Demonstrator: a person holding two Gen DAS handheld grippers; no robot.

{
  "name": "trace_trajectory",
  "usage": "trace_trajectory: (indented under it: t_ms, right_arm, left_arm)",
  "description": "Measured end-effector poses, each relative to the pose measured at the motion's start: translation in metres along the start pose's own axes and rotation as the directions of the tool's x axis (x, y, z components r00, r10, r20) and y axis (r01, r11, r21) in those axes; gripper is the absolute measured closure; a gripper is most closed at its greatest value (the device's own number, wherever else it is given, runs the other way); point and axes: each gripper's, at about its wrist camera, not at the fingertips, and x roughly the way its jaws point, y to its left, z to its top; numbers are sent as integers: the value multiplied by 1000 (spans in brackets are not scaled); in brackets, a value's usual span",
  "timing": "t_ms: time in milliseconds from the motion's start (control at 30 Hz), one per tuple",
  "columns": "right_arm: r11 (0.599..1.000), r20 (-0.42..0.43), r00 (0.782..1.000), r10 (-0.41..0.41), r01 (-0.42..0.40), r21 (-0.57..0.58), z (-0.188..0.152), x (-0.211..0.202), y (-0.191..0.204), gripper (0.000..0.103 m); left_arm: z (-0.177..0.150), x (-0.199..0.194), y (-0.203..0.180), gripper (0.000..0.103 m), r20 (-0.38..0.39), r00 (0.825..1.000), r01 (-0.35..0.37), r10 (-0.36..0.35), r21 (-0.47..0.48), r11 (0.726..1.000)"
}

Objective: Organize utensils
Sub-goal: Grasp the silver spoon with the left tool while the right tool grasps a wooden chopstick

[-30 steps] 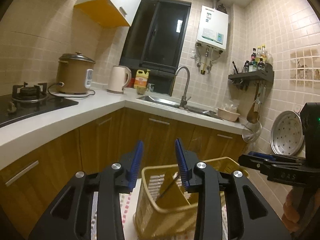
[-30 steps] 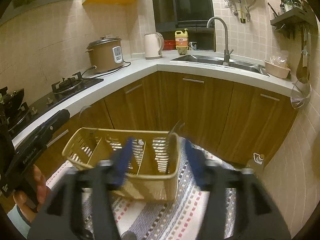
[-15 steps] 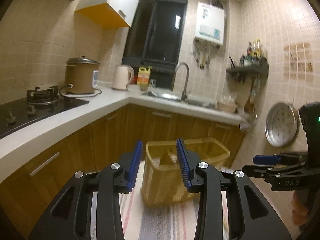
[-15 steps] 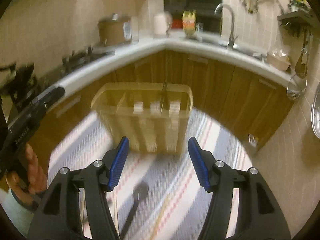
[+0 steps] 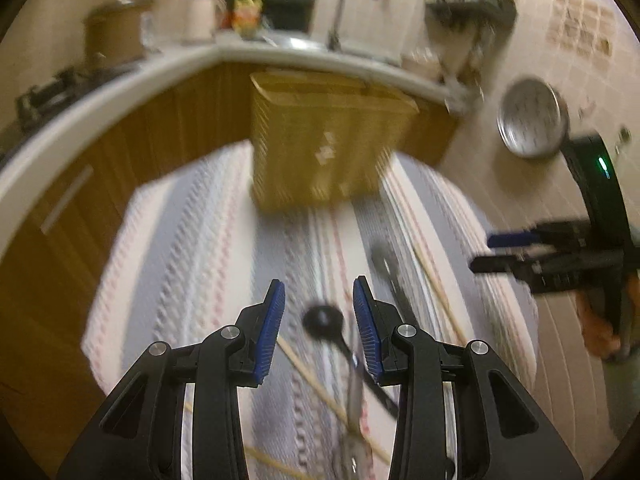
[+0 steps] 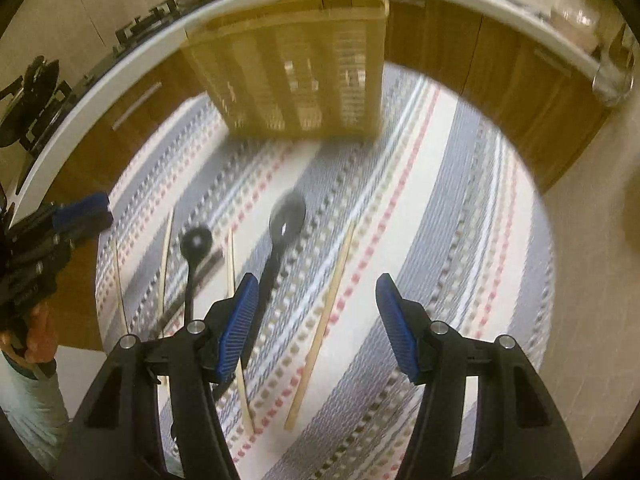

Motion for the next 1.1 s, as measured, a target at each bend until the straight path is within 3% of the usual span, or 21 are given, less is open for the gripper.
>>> trace_trajectory:
  t_ms: [167,367,500,767,1000,1033,1100]
  right_arm:
    - [998,-88,995,40,-36,44,-5,27,-5,63]
    - [995,-124,991,57,-46,87,-11,41,-11,63]
    - [994,-138,989,52,-38,105,-10,48,-16,63]
    - [997,-162,986,29,-18,72,-8,65,-9,70]
    - [999,-178,984,-22,29,34,-1,70,2,70]
    - [999,-181,983,-32,37,25,0,71,6,73]
    - [997,-182,980,-75,76,-2,1,73,11,86]
  left_arm:
    - [-21,20,-10,69,-128,990,65,-61,30,997]
    - [-31,49,-21,69,-274,960,83,-62,65,994]
    - [-34,62,-21,69,-348,931,132,-112,36,991]
    - [-40,77,-27,71,-412,908,105,-68,67,992]
    - [-38,98,-44,71,-432,902,64,-1,131,989]
    - [-37,99,-46,71,-432,902,60,6,139,988]
    - [-36,103,-51,83,-430,902,43,31,160,986]
